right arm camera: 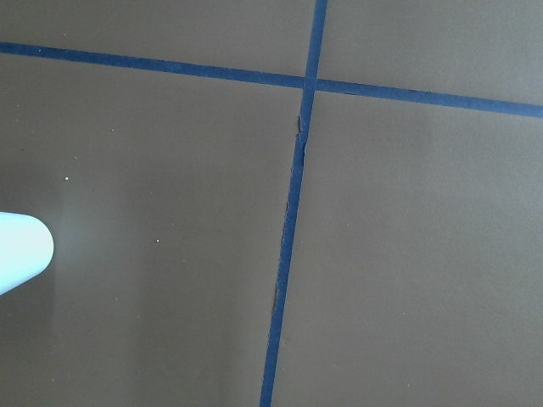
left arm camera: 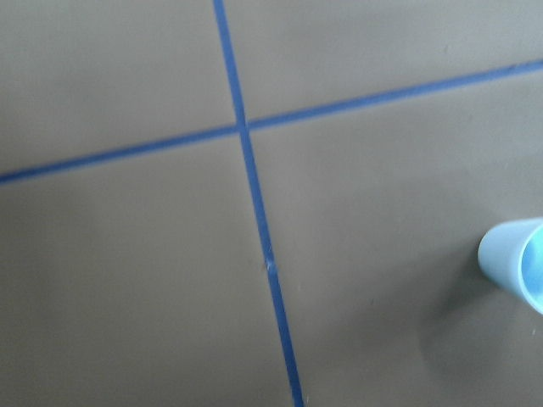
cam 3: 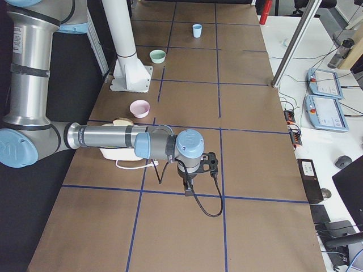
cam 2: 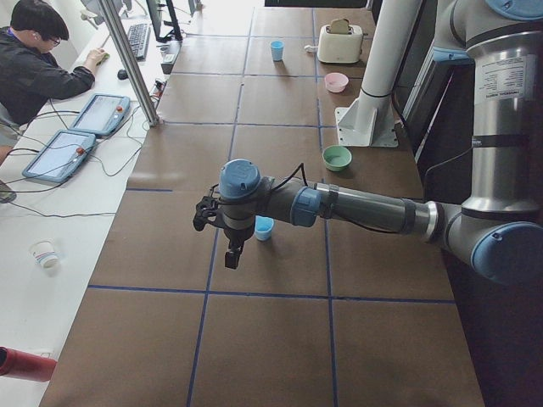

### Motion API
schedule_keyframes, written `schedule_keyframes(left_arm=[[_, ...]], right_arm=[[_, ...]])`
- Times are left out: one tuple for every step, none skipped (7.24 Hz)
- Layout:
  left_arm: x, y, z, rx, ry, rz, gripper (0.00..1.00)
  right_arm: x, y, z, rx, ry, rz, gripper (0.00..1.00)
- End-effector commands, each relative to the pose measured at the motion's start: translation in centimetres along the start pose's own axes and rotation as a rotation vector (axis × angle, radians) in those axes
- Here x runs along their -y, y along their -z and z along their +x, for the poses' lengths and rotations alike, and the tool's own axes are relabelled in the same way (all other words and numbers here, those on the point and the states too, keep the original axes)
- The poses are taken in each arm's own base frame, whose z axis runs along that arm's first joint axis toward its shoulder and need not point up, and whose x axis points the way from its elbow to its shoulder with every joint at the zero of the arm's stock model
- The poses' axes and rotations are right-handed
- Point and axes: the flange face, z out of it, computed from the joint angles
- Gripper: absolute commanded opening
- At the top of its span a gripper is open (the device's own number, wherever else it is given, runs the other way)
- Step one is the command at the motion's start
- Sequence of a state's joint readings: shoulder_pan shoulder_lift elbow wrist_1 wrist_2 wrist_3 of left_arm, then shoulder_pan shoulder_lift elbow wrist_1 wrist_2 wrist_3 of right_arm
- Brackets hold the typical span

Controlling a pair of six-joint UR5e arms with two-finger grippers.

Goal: Stack blue cups with both arms

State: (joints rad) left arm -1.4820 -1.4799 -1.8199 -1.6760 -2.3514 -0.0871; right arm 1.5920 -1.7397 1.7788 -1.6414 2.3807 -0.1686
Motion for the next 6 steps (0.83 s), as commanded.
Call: schedule_keyframes(left_arm=[[-0.2, -5.0, 5.6, -0.035, 0.067, -0.023, 1.0], [-0.8, -6.9, 7.2, -0.013, 0.104, -0.025, 1.0], [-1.6, -9.3, 8.9, 0.01, 0.12, -0.014, 1.0], [-2.0, -11.4, 10.0, 0.0, 0.143, -0.009, 1.0], [-2.6, -13.4, 9.6, -0.016, 0.143, -0.01, 1.0], [-3.0, -14.7, 9.7, -0.029, 0.151, -0.009, 1.0]], right_arm=[[0.2, -0.4, -0.5, 0.003, -0.002, -0.009, 1.0], [0.2, -0.5, -0.5, 0.003, -0.002, -0.01, 1.0], [0.2, -0.5, -0.4, 0.002, -0.004, -0.012, 1.0], [0.2, -0.6, -0.5, 0.003, -0.002, -0.013, 1.0], [0.2, -0.6, -0.5, 0.003, -0.003, -0.013, 1.0], [0.2, -0.6, -0.5, 0.003, -0.003, -0.013, 1.0]])
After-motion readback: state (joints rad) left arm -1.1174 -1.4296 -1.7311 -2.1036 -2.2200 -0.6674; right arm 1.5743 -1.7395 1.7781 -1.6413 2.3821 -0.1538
